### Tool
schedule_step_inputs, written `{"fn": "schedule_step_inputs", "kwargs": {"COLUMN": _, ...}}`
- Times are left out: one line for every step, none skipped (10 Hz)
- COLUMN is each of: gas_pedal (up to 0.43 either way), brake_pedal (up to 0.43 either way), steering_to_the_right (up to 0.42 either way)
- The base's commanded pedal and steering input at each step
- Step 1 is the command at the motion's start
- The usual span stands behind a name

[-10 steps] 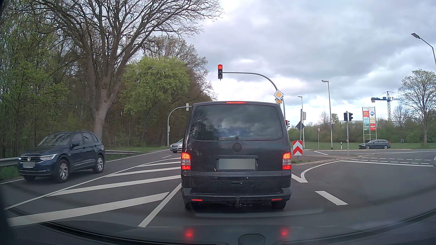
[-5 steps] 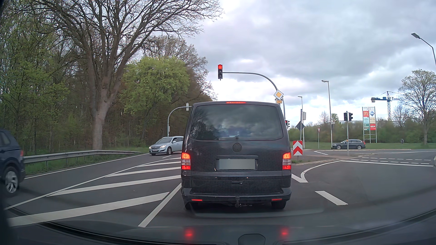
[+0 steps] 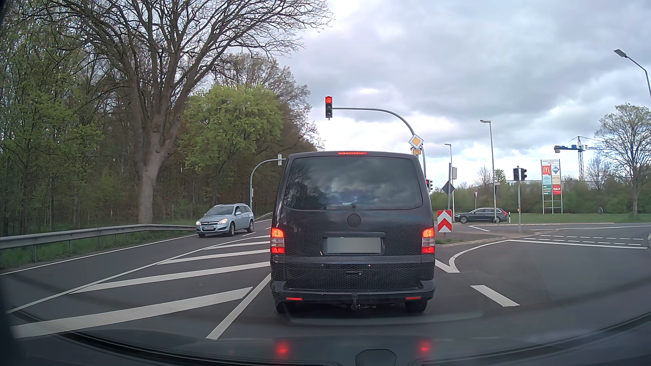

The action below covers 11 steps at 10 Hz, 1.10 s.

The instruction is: Follow the waypoints while adhering to traffic rules and regulations

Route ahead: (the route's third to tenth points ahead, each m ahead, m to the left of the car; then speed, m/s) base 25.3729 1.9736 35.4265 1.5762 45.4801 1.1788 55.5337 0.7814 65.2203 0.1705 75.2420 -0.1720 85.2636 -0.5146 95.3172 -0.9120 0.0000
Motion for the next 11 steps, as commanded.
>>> {"fn": "schedule_step_inputs", "kwargs": {"gas_pedal": 0.000, "brake_pedal": 0.201, "steering_to_the_right": -0.001}}
{"fn": "schedule_step_inputs", "kwargs": {"gas_pedal": 0.000, "brake_pedal": 0.207, "steering_to_the_right": -0.001}}
{"fn": "schedule_step_inputs", "kwargs": {"gas_pedal": 0.000, "brake_pedal": 0.201, "steering_to_the_right": -0.001}}
{"fn": "schedule_step_inputs", "kwargs": {"gas_pedal": 0.000, "brake_pedal": 0.201, "steering_to_the_right": -0.001}}
{"fn": "schedule_step_inputs", "kwargs": {"gas_pedal": 0.000, "brake_pedal": 0.201, "steering_to_the_right": -0.001}}
{"fn": "schedule_step_inputs", "kwargs": {"gas_pedal": 0.000, "brake_pedal": 0.201, "steering_to_the_right": -0.002}}
{"fn": "schedule_step_inputs", "kwargs": {"gas_pedal": 0.000, "brake_pedal": 0.201, "steering_to_the_right": -0.001}}
{"fn": "schedule_step_inputs", "kwargs": {"gas_pedal": 0.000, "brake_pedal": 0.201, "steering_to_the_right": -0.001}}
{"fn": "schedule_step_inputs", "kwargs": {"gas_pedal": 0.000, "brake_pedal": 0.201, "steering_to_the_right": -0.001}}
{"fn": "schedule_step_inputs", "kwargs": {"gas_pedal": 0.000, "brake_pedal": 0.201, "steering_to_the_right": -0.001}}
{"fn": "schedule_step_inputs", "kwargs": {"gas_pedal": 0.000, "brake_pedal": 0.201, "steering_to_the_right": -0.001}}
